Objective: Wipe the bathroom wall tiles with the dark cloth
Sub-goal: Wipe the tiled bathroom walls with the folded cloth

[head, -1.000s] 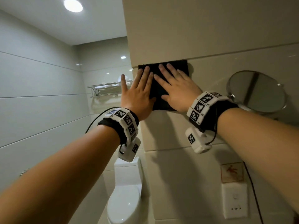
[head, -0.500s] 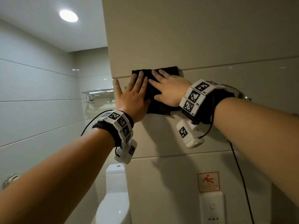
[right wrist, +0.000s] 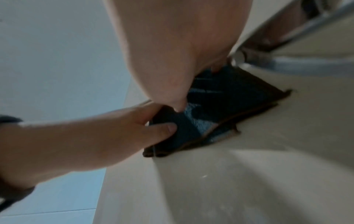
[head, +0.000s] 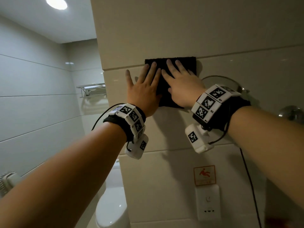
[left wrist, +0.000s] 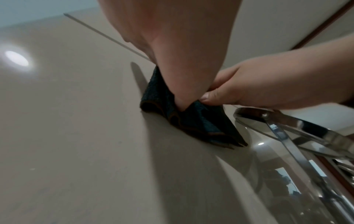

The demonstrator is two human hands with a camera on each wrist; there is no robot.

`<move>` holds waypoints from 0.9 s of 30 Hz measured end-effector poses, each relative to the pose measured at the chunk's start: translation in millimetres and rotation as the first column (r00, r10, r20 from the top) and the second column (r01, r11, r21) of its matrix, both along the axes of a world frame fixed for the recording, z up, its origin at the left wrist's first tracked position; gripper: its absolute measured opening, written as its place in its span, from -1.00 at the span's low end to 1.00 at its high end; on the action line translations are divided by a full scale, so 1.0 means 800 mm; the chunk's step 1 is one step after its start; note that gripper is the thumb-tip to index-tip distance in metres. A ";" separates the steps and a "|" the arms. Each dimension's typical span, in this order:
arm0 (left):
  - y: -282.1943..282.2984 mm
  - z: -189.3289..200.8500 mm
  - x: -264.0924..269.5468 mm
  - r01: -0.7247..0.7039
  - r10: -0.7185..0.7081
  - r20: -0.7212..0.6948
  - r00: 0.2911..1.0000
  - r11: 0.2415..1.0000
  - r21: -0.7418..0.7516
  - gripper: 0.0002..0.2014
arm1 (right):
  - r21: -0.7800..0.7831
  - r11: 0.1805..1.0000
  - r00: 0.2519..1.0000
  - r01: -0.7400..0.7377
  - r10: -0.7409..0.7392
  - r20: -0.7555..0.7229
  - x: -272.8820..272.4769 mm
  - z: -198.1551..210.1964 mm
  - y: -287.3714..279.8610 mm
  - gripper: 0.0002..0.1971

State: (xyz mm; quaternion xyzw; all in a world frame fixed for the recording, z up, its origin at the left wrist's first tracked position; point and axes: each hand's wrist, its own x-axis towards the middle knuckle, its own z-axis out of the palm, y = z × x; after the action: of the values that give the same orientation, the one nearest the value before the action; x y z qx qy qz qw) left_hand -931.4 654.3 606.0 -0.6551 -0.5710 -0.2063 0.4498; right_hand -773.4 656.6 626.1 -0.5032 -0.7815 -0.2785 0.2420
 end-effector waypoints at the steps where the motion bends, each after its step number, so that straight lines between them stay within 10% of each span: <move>1: 0.000 -0.002 -0.002 0.005 -0.005 0.000 1.000 1.000 0.002 -0.29 | 0.025 1.000 1.000 0.001 -0.001 -0.022 -0.005 -0.007 0.002 -0.32; 27: -0.016 -0.124 -0.158 -0.003 0.003 0.013 1.000 1.000 -0.019 -0.22 | 0.283 0.959 0.999 -0.026 0.015 0.040 -0.153 -0.156 0.025 -0.13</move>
State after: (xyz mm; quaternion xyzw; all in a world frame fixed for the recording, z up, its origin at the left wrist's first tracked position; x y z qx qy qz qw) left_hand -1057.8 641.2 507.0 -0.6570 -0.5768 -0.2043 0.4403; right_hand -896.1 676.4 501.7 -0.4499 -0.7430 -0.3945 0.2997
